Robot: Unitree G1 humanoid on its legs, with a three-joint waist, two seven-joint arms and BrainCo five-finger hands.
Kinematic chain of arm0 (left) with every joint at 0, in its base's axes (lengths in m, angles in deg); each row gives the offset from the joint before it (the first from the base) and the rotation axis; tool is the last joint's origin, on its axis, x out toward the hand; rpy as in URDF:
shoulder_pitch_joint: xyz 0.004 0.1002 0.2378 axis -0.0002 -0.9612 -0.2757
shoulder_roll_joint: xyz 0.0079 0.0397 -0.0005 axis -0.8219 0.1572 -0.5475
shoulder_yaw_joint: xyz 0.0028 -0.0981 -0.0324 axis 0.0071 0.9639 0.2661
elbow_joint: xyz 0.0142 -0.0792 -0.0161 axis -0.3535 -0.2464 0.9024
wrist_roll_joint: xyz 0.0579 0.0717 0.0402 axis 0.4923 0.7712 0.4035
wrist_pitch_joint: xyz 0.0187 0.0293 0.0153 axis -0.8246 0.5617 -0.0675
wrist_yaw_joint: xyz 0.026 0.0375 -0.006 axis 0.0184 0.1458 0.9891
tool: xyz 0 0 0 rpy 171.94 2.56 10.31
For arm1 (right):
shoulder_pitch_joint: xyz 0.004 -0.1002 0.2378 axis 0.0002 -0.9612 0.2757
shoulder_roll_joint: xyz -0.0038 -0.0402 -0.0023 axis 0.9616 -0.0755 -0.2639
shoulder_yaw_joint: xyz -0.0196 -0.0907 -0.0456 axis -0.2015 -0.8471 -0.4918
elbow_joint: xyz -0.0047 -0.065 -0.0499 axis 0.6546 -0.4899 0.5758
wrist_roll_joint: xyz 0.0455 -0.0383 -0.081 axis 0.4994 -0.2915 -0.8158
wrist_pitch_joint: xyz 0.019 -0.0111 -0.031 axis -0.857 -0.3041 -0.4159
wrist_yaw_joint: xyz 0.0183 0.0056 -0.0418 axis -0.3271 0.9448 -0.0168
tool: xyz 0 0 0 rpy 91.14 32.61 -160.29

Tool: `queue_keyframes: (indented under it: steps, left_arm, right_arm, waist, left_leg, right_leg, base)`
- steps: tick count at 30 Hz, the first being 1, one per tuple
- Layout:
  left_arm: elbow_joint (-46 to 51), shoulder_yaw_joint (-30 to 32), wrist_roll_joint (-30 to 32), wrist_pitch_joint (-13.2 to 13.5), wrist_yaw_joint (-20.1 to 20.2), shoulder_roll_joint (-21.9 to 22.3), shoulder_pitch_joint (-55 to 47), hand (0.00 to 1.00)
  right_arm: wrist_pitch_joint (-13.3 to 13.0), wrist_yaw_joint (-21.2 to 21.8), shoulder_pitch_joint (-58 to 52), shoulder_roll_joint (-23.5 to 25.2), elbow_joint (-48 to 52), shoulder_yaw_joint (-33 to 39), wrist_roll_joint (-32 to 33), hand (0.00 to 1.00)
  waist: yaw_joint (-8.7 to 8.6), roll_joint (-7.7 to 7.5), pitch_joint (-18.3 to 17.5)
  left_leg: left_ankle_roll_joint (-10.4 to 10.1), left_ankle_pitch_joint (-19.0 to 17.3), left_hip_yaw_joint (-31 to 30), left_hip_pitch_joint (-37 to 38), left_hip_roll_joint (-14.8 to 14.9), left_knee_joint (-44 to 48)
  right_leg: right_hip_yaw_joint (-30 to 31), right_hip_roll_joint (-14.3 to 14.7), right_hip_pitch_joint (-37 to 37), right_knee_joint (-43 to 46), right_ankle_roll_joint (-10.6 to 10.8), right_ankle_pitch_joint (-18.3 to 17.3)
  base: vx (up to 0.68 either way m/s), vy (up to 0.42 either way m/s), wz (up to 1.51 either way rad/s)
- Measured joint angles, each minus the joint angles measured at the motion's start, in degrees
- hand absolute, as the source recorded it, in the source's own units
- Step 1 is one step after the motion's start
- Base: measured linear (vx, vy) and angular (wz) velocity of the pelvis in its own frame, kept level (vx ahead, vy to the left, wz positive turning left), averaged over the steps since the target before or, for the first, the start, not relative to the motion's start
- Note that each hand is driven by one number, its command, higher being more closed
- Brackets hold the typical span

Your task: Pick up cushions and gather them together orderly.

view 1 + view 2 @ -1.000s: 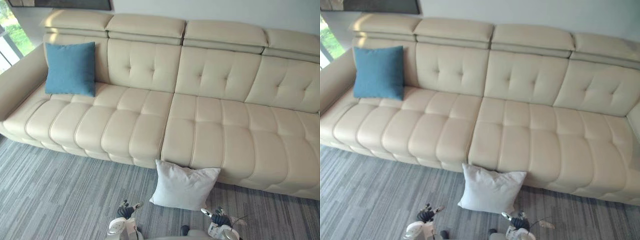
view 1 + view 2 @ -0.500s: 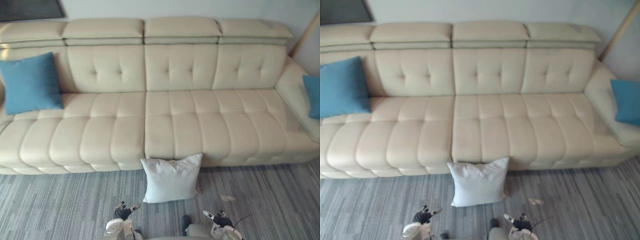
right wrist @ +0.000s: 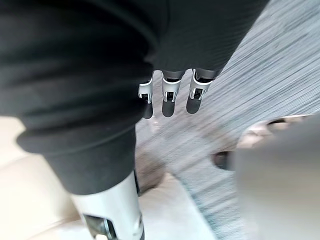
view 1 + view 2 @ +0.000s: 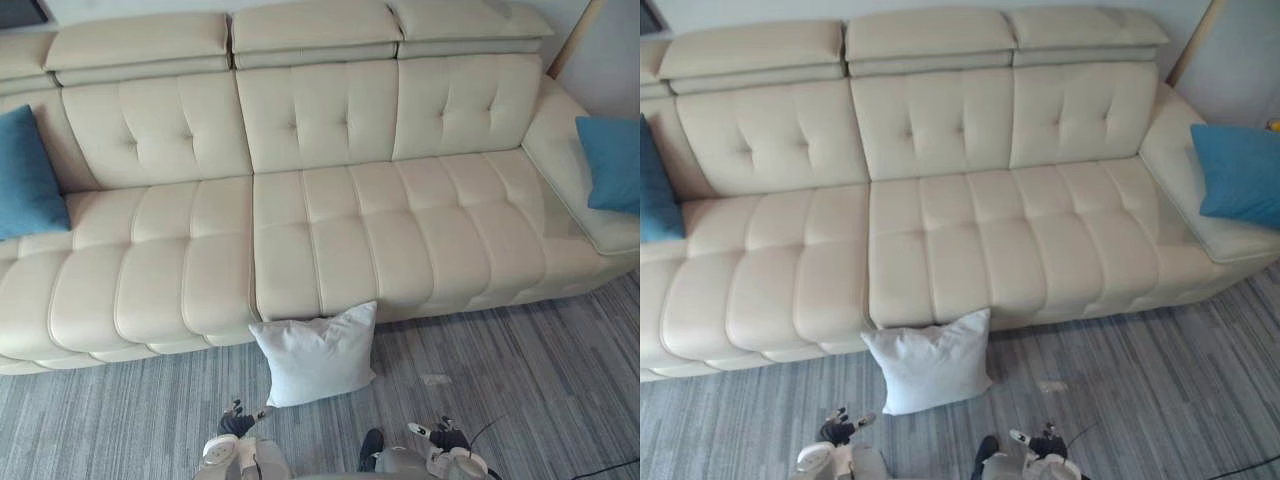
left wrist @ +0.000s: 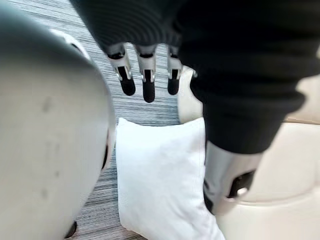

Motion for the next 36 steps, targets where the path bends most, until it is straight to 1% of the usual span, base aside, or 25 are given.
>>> queue_keyframes:
  steps: [1,2,3,5,7,9,10,11,12,13,14,16,17,18,19,20,21,23,25,28,31,36]
  left_arm:
    - [0.3,-0.1,0.0,0.1,0.0,0.9,0.0,0.00]
    - [0.2,0.0,0.0,0.1,0.0,0.9,0.3,0.00]
    - [0.6,-0.1,0.0,0.1,0.1,1.0,0.4,0.00]
    - [0.8,0.1,0.0,0.1,0.0,0.6,0.5,0.00]
    - [0.7,0.2,0.0,-0.1,0.1,0.4,0.0,0.00]
    - [0.5,0.2,0.0,-0.1,0.1,0.6,-0.5,0.00]
    - [0.4,0.1,0.0,-0.1,0.1,0.5,-0.5,0.00]
    - [0.4,0.1,0.1,-0.1,0.1,0.4,-0.3,0.00]
    - [0.4,-0.1,0.1,-0.1,0.1,0.4,-0.3,0.00]
    - [0.4,-0.2,0.1,-0.1,0.1,0.4,-0.3,0.00]
    - [0.3,-0.7,0.1,-0.1,0.1,0.1,-0.3,0.00]
    - [0.3,-0.8,0.2,-0.1,0.1,0.0,-0.5,0.00]
    - [0.2,-1.1,0.2,-0.1,0.0,-0.1,-0.5,0.00]
    - [0.2,-1.2,0.2,0.0,-0.1,-0.7,-0.7,0.00]
    - [0.0,-1.2,0.2,0.1,-0.2,-1.1,-0.9,0.00]
    - [-0.6,-1.1,0.2,0.1,-0.2,-1.4,-0.7,0.00]
    - [-1.2,-1.0,0.2,0.1,-0.2,-1.5,-0.3,0.00]
    - [-1.2,0.1,0.2,0.1,-0.3,-0.5,-0.2,0.00]
    - [-1.2,0.6,0.2,0.2,-0.5,-0.1,-0.3,0.00]
    - [-1.0,0.6,0.2,0.2,-0.4,0.0,-0.2,0.00]
    - [-1.0,0.5,0.2,0.2,-0.5,0.0,-0.3,0.00]
    - [-1.0,0.4,0.2,0.1,-0.5,0.0,-0.2,0.00]
  right_arm:
    - [-0.1,0.0,-0.2,0.1,0.9,0.0,0.0,0.00]
    - [-0.1,-0.1,-0.1,0.5,0.8,0.1,0.0,0.00]
    - [-0.1,-0.1,-0.2,2.0,0.8,0.0,0.0,0.00]
    - [-0.1,-0.1,-0.3,3.1,0.7,0.0,0.0,0.00]
    - [-0.1,-0.1,-0.4,3.4,0.8,0.0,-0.1,0.00]
    - [-0.1,-0.1,-0.6,3.1,0.8,0.0,-0.3,0.00]
    - [-0.1,-0.1,-0.6,3.1,0.8,0.0,-0.3,0.00]
    - [-0.1,-0.1,-0.6,3.1,0.8,0.0,-0.7,0.00]
    - [-0.1,-0.1,-0.5,3.0,0.7,0.0,-1.5,0.00]
    - [-0.1,-0.1,-0.4,3.0,0.7,-0.1,-1.7,0.00]
    - [-0.1,0.0,-0.4,3.0,0.7,-0.1,-1.9,0.00]
    - [-0.1,0.0,-0.5,3.0,0.6,-0.5,-2.2,0.00]
    - [-0.1,0.1,-0.5,3.1,0.4,-0.8,-2.2,0.00]
    - [-0.1,0.3,-0.4,3.4,0.0,-1.5,-2.2,0.00]
    - [-0.1,0.5,-0.5,3.4,-0.5,-2.1,-2.2,0.00]
    - [-0.2,0.6,-0.4,3.3,-1.4,-2.3,-2.2,0.00]
    - [-0.1,0.6,0.2,3.1,-2.3,-2.3,-2.2,0.00]
    - [-0.1,0.5,0.4,3.0,-2.3,-2.3,-2.3,0.00]
    - [-0.1,0.5,0.0,2.7,-2.1,-2.2,-2.3,0.00]
    - [-0.1,0.5,-0.2,2.9,-2.1,-2.2,-2.3,0.00]
    - [-0.1,0.5,-0.3,3.0,-1.9,-2.2,-2.3,0.00]
    - [-0.1,0.4,-0.3,3.0,-1.7,-2.2,-2.5,0.00]
  waist:
    - [0.12,0.73,0.0]
    - [0.31,0.96,-0.2]
    - [0.48,-0.76,-0.5]
    - [1.55,-1.74,-0.7]
    - [1.56,-1.85,-0.7]
    - [1.48,-1.78,-1.2]
    - [1.43,-1.87,-1.3]
    - [1.38,-2.13,-1.3]
    - [1.35,-2.19,-1.3]
    - [1.30,-2.19,-1.3]
    - [1.31,-2.42,-1.3]
    - [1.16,-2.91,-1.7]
    - [1.01,-3.21,-1.9]
    - [1.04,-3.92,-2.3]
    - [1.09,-4.72,-3.1]
    - [1.35,-5.40,-3.7]
    - [1.41,-5.35,-3.5]
    - [1.21,-4.25,-3.1]
    - [1.32,-3.67,-3.3]
    - [1.38,-3.50,-3.5]
    - [1.48,-3.46,-3.5]
    - [1.41,-3.44,-3.4]
  left_leg:
    - [0.7,2.1,0.2,0.3,-2.2,-5.6]
    - [1.3,1.2,0.8,1.6,-2.6,-8.1]
    - [1.7,1.5,0.6,2.6,-4.3,-11.8]
    - [2.2,1.9,1.6,3.3,-5.0,-13.3]
    - [2.2,1.9,3.1,6.5,-6.0,-14.8]
    - [2.3,1.8,4.1,9.5,-7.2,-16.8]
    - [2.3,1.8,4.1,9.6,-7.4,-16.9]
    - [2.3,1.8,4.0,10.1,-8.0,-17.5]
    - [2.4,1.8,3.7,10.4,-8.3,-17.5]
    - [2.4,1.8,3.5,10.5,-8.3,-17.5]
    - [2.6,2.0,2.4,10.9,-8.6,-17.8]
    - [3.3,2.5,0.9,11.4,-9.0,-18.7]
    - [3.6,2.9,0.2,11.3,-9.3,-19.5]
    - [3.4,3.3,-0.5,10.9,-9.8,-19.7]
    - [3.2,3.5,-1.2,10.0,-10.4,-19.7]
    - [3.0,3.8,-2.1,9.3,-10.8,-19.8]
    - [2.9,4.8,-2.7,9.0,-11.1,-20.8]
    - [2.5,6.3,-4.4,9.0,-11.0,-22.3]
    - [2.0,6.8,-6.3,8.3,-10.3,-22.4]
    - [1.3,7.7,-8.6,7.2,-9.5,-22.7]
    - [1.1,9.2,-9.2,7.4,-9.4,-25.1]
    - [1.1,10.1,-9.6,7.5,-9.5,-26.3]
  right_leg:
    - [0.0,0.2,-0.2,0.7,0.9,-0.6]
    - [0.0,0.1,-0.2,1.1,1.6,-1.0]
    - [0.0,-0.4,-0.9,0.4,2.2,-0.8]
    - [0.5,-0.9,-0.7,-0.2,2.7,-0.4]
    - [1.3,-1.8,0.9,-0.1,3.1,-0.6]
    - [2.4,-3.1,1.1,2.1,4.4,-2.1]
    - [2.4,-3.4,1.0,2.8,4.4,-2.5]
    - [2.5,-4.4,0.1,5.5,4.8,-3.6]
    - [2.7,-5.0,-1.7,9.9,5.0,-4.1]
    - [2.9,-5.2,-2.3,11.4,5.2,-4.2]
    - [4.3,-5.7,-3.6,15.4,5.2,-4.3]
    - [6.4,-6.0,-4.5,17.8,5.0,-4.4]
    - [8.3,-6.1,-5.4,18.7,4.6,-5.0]
    - [10.9,-5.4,-5.2,16.5,3.8,-5.6]
    - [11.9,-5.4,-4.8,14.7,4.0,-6.4]
    - [11.4,-5.3,-3.3,11.1,4.7,-7.1]
    - [10.7,-5.1,-1.9,7.8,5.4,-7.6]
    - [8.7,-4.4,-0.8,6.3,5.0,-6.9]
    - [6.6,-3.6,0.2,5.2,4.6,-6.7]
    - [4.4,-2.5,0.9,4.2,4.2,-6.5]
    - [3.4,-2.0,1.0,3.6,3.7,-6.1]
    - [2.3,-2.1,1.5,3.7,3.6,-6.0]
  base:
    - [0.09,0.098,0.05]
    - [0.12,0.087,0.15]
    - [0.07,0.029,0.14]
    - [0.09,0.036,-0.06]
    - [0.10,0.060,-0.26]
    - [0.06,0.043,-0.27]
    - [0.05,0.020,-0.09]
    - [0.02,0.026,0.04]
    - [0.01,0.017,0.06]
    - [-0.01,0.026,0.16]
    - [-0.01,0.012,0.20]
    - [-0.02,-0.019,0.35]
    - [-0.03,-0.062,0.43]
    - [-0.02,-0.063,0.36]
    - [-0.01,-0.092,0.34]
    - [0.00,-0.090,0.31]
    - [-0.02,-0.112,0.35]
    - [-0.04,-0.102,0.42]
    - [-0.01,-0.099,0.46]
    - [-0.01,-0.088,0.34]
    - [0.01,-0.058,0.16]
    - [0.02,-0.007,0.10]
